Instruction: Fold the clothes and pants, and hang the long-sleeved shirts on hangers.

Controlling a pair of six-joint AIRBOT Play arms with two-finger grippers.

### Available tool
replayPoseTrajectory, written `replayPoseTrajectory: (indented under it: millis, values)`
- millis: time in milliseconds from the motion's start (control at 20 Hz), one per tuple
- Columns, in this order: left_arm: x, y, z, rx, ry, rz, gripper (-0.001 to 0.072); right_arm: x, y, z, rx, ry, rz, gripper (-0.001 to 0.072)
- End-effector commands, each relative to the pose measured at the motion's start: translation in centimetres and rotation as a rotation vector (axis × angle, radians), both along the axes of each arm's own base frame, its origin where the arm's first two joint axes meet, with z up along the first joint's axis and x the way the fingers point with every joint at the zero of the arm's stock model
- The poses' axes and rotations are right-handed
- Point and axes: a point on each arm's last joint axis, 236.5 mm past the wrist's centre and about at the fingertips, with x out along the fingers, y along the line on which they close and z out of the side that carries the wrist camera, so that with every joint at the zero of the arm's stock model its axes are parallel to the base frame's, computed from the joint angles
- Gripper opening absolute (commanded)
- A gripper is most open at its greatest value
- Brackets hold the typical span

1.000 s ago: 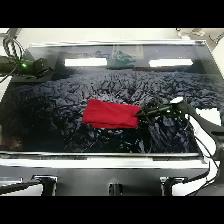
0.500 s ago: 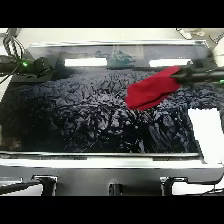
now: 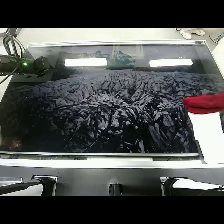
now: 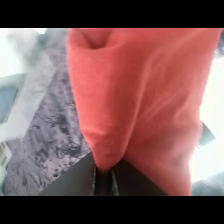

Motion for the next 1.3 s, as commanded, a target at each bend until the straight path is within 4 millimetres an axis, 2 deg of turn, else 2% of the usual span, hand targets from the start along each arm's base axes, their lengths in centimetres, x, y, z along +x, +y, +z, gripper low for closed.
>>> replayPoseTrajectory:
  millis: [0, 150, 300, 500, 650, 750, 900, 1250]
  values:
    - [0.0, 0.0, 0.1, 0.000, -0.002, 0.000, 0.0019, -5.8, -3.9, -1.4, 0.034, 0.140, -0.155, 0.0034]
    - [0.0, 0.0, 0.1, 0.000, -0.002, 0.000, 0.0019, -7.9, -5.9, -2.1, 0.009, 0.196, -0.249, 0.0035]
    - [0.0, 0.0, 0.1, -0.001, -0.001, 0.000, 0.0019, -10.8, -6.2, -3.7, -0.026, 0.322, -0.295, 0.0035]
    - [0.0, -0.2, 0.1, -0.009, -0.001, 0.000, 0.0019, -18.3, -4.0, -7.7, -0.057, 0.602, -0.307, 0.0035]
    - [-0.1, -0.3, 0.1, -0.008, 0.003, -0.004, 0.0019, -21.5, -2.2, -12.1, -0.044, 0.724, -0.299, 0.0035]
    - [-0.3, -0.3, 0.0, -0.008, 0.008, -0.007, 0.0019, -22.4, -1.5, -15.1, -0.025, 0.759, -0.291, 0.0035]
    - [-0.3, -0.3, 0.0, -0.008, 0.009, -0.007, 0.0019, -23.3, -1.2, -17.3, -0.031, 0.793, -0.289, 0.0035]
    - [-0.3, -0.3, 0.0, -0.008, 0.009, -0.007, 0.0019, -24.6, -1.3, -17.8, -0.051, 0.841, -0.277, 0.0036]
